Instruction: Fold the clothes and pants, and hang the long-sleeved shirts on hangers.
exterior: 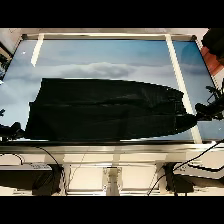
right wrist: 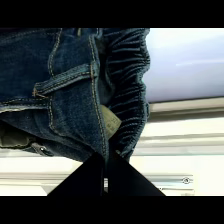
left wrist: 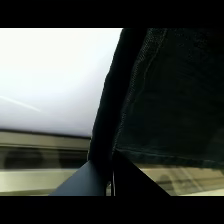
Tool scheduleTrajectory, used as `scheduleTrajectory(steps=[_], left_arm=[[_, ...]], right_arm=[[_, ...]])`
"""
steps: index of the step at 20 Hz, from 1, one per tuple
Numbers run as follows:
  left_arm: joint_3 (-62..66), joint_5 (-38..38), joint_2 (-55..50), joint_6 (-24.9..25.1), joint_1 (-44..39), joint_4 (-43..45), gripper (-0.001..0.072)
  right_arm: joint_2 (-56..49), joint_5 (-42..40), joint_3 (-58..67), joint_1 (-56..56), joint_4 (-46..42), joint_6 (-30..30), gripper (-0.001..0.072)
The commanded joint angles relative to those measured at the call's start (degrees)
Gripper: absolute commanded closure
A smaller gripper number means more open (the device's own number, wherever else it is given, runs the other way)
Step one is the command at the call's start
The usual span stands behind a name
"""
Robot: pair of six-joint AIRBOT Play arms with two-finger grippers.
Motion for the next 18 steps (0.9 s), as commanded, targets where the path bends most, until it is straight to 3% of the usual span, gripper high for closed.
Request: scheduleTrajectory(steps=[1, 5, 10, 12, 18], left_arm=[[0.59, -2.45, 2.38, 1.9, 0.07, -6.29, 0.0687], [7.74, -2.21, 10.95, 2.99, 4.59, -20.39, 0.0687], [12.85, 4.33, 22.12, -3.34, 16.68, -41.88, 0.0689], [12.85, 5.57, 24.72, -3.8, 17.55, -43.93, 0.0689], [12.9, 5.55, 26.71, -6.19, 17.11, -44.26, 0.0689]], right_arm=[[0.07, 1.29, 0.07, -0.07, 0.04, -4.33, 0.0694], [1.4, 3.21, 2.62, -3.3, 2.51, -10.01, 0.0695], [5.07, 0.42, 8.61, -14.53, 21.14, -12.44, 0.0696], [6.34, 0.07, 9.22, -17.99, 25.49, -12.37, 0.0696], [10.56, -5.88, 9.22, -25.64, 25.59, -8.9, 0.0696]])
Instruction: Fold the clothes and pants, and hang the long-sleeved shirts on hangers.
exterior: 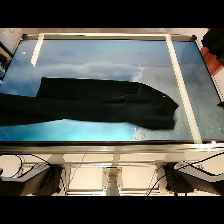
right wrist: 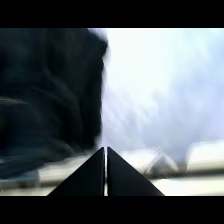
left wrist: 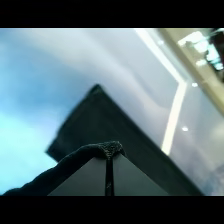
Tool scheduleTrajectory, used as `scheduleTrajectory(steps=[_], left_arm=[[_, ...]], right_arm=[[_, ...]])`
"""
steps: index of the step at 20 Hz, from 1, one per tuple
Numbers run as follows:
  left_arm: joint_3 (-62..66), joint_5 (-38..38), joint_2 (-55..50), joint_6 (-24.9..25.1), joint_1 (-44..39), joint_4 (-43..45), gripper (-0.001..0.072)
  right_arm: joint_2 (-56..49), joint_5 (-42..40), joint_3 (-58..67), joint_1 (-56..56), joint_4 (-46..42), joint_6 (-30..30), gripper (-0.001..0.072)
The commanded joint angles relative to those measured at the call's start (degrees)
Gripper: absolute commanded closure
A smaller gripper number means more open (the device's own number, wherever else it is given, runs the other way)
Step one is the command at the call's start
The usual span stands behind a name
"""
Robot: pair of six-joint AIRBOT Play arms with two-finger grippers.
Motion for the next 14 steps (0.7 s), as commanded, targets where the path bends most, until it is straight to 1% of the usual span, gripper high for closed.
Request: scheduleTrajectory(steps=[1, 3, 4, 5, 6, 7, 8, 9, 12, 14], left_arm=[[0.22, 0.59, 1.25, -1.64, 0.5, -1.75, 0.0689], [0.2, 0.5, 1.11, -1.62, -0.81, 0.7, 0.0689], [0.2, 0.55, 1.03, -1.62, -1.77, 3.26, 0.0689], [0.2, 0.61, 0.94, -1.62, -2.86, 6.19, 0.0689], [0.2, 0.76, 0.79, -1.62, -3.89, 8.44, 0.0689], [0.2, 0.81, 0.52, -1.62, -4.85, 10.12, 0.0688], [0.2, 0.87, 0.2, -1.6, -5.62, 11.17, 0.0689], [0.2, 1.01, -0.17, -1.57, -6.23, 11.93, 0.0689], [0.2, 0.98, -1.79, -1.6, -6.36, 12.24, 0.0688], [0.2, 0.98, -3.17, -1.6, -6.36, 12.24, 0.0688]], right_arm=[[2.89, -3.41, 0.26, -4.96, 2.08, 1.75, 0.0696], [3.13, -0.02, -0.11, -4.37, 6.14, 1.42, 0.0695], [3.13, 1.44, -1.46, -2.21, 7.72, -0.5, 0.0693], [3.13, 3.26, -3.5, 1.01, 7.41, -2.23, 0.0658], [3.13, 5.07, -6.05, 4.22, 6.67, -2.93, 0.0569], [3.13, 6.51, -9.25, 7.91, 5.81, -3.02, 0.0454], [3.13, 8.33, -12.48, 11.34, 4.76, -3.08, 0.0359], [3.13, 9.4, -16.13, 14.86, 3.5, -3.15, 0.0321], [3.15, 8.74, -25.99, 22.99, -1.2, -5.62, 0.0319], [3.15, 6.38, -30.84, 25.33, -5.35, -5.9, 0.0184]])
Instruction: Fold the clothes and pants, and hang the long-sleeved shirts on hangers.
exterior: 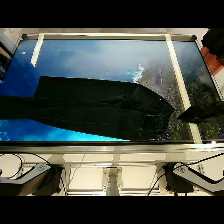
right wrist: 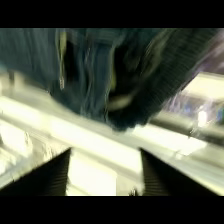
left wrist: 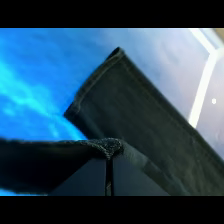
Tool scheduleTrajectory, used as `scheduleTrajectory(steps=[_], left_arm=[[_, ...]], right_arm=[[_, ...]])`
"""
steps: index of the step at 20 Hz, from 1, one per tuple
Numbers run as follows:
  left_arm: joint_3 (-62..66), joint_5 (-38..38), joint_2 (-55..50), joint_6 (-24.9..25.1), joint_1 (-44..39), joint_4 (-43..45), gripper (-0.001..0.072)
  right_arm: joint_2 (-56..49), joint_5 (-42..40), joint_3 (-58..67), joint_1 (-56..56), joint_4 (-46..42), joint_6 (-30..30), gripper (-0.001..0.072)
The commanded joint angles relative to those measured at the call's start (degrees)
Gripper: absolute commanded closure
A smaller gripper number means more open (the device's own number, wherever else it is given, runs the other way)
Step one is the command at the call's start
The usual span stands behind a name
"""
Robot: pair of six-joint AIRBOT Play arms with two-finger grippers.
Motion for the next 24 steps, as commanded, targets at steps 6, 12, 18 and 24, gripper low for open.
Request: scheduleTrajectory(steps=[6, 12, 18, 24], left_arm=[[0.07, -0.04, -4.52, 0.11, -0.42, 1.33, 0.0688], [0.07, -0.02, -4.7, 0.31, -0.42, 1.33, 0.0688], [0.07, -0.04, -4.76, 0.31, -0.42, 1.33, 0.0688], [0.04, -0.04, -4.81, 0.33, -0.42, 1.33, 0.0688]], right_arm=[[0.26, -7.96, -16.59, 8.94, -2.43, -6.51, 0.0185], [0.22, -17.9, -17.81, 18.25, -4.11, -8.48, 0.0185], [0.22, -16.81, -12.31, 18.4, -10.29, -9.18, 0.0185], [0.09, -13.9, -6.16, 18.45, -8.24, -9.38, 0.0186]])
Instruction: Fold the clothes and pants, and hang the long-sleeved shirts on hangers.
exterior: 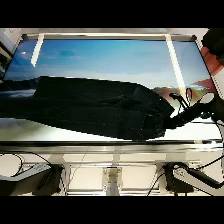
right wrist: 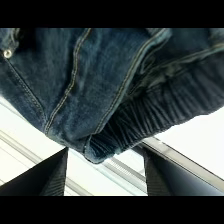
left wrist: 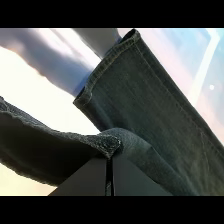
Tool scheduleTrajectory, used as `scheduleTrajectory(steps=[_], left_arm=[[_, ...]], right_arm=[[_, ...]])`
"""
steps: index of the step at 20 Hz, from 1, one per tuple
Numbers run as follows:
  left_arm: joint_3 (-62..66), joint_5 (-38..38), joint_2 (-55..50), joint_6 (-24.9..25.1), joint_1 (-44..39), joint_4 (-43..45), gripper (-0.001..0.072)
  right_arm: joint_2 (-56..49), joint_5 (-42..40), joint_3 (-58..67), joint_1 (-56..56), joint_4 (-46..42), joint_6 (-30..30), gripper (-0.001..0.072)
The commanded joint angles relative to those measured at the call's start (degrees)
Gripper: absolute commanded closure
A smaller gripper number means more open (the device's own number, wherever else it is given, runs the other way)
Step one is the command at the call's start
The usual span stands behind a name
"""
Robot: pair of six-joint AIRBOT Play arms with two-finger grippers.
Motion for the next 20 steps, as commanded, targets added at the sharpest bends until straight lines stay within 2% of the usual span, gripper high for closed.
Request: scheduleTrajectory(steps=[1, 8, 14, 15, 17, 19, 20], left_arm=[[0.04, 0.0, -0.04, 0.02, -0.02, 0.02, 0.0688], [-0.04, -0.68, -1.53, 0.02, -0.02, 0.02, 0.0688], [-0.07, -1.07, -2.64, 0.04, -0.02, 0.02, 0.0688], [-0.07, -1.07, -2.78, 0.02, -0.02, 0.02, 0.0687], [-0.09, -1.11, -3.06, 0.02, -0.04, 0.02, 0.0688], [-0.09, -1.09, -3.17, 0.0, -0.11, 0.0, 0.0688], [-0.09, -1.07, -3.17, 0.02, -0.39, 0.0, 0.0688]], right_arm=[[-0.11, 0.9, 1.38, 0.11, 0.96, -0.13, 0.0186], [-0.11, -2.27, -5.77, 0.11, 5.62, -0.92, 0.0189], [-0.11, -8.39, -10.29, 0.13, 17.31, -3.13, 0.0208], [-0.11, -8.28, -10.47, 0.13, 20.15, -3.1, 0.024], [-0.07, -6.43, -10.45, 0.13, 24.63, -3.1, 0.0415], [-0.04, -2.99, -10.12, 0.11, 26.27, -3.1, 0.0696], [-0.04, -0.68, -9.55, 0.11, 26.21, -3.13, 0.0693]])
